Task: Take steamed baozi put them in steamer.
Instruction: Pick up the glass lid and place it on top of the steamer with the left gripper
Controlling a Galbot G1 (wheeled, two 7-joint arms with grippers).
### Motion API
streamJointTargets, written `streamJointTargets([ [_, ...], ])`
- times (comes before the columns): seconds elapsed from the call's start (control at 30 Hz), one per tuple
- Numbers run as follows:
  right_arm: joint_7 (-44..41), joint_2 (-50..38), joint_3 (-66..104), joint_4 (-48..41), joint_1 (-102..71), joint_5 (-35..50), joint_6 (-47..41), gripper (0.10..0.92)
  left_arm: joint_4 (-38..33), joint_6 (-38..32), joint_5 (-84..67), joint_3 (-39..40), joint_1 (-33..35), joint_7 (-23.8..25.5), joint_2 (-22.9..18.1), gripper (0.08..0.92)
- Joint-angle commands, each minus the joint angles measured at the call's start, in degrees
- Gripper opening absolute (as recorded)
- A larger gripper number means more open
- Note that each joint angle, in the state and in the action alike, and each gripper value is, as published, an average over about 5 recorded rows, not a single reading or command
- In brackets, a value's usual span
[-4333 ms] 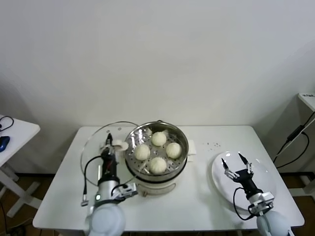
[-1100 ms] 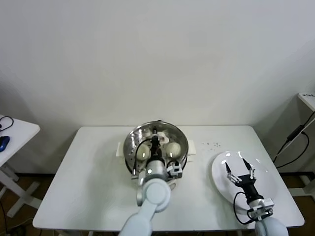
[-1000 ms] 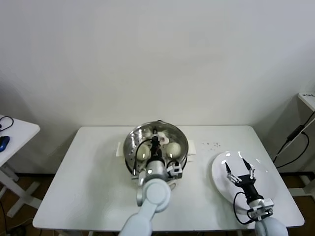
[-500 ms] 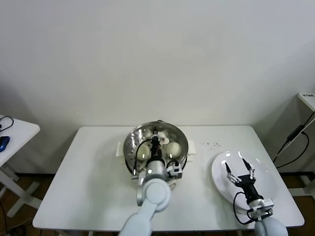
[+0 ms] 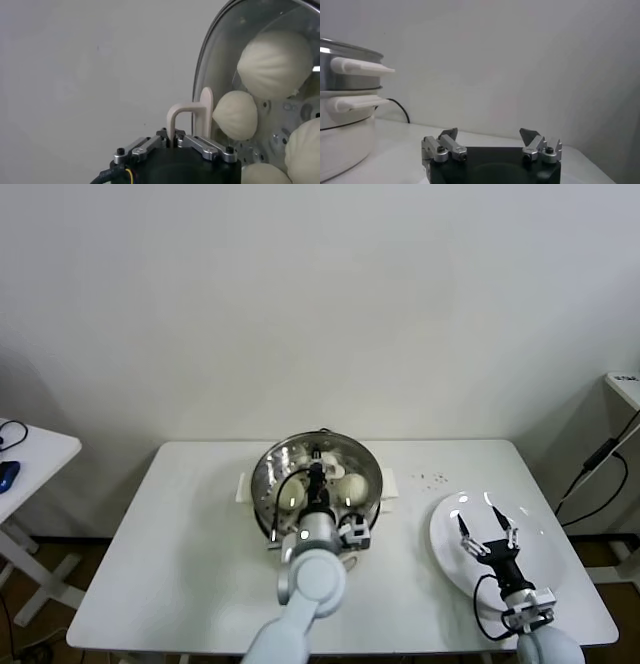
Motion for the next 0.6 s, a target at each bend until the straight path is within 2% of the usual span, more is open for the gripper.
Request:
streamJointTargets([
  [0.03, -0.07, -0.04, 0.02, 0.03, -0.01, 0.02, 0.03, 0.823, -0.06, -0.13, -0.38, -0.08, -0.18, 0.23, -0.86, 0.156],
  [0.27, -0.11, -0.10, -0.02, 0.01, 0.07, 0.01, 0.04, 0.823, -0.43, -0.31, -0.89, -0.12, -0.01, 0.17, -0.69, 0.180],
  [0.6, -0.21, -0.32, -0.23, -0.44, 0.26, -0.05, 0.11, 0.823, -2.93, -1.21, -0.99, -0.17, 0.97, 0.43, 0.01, 0.452],
])
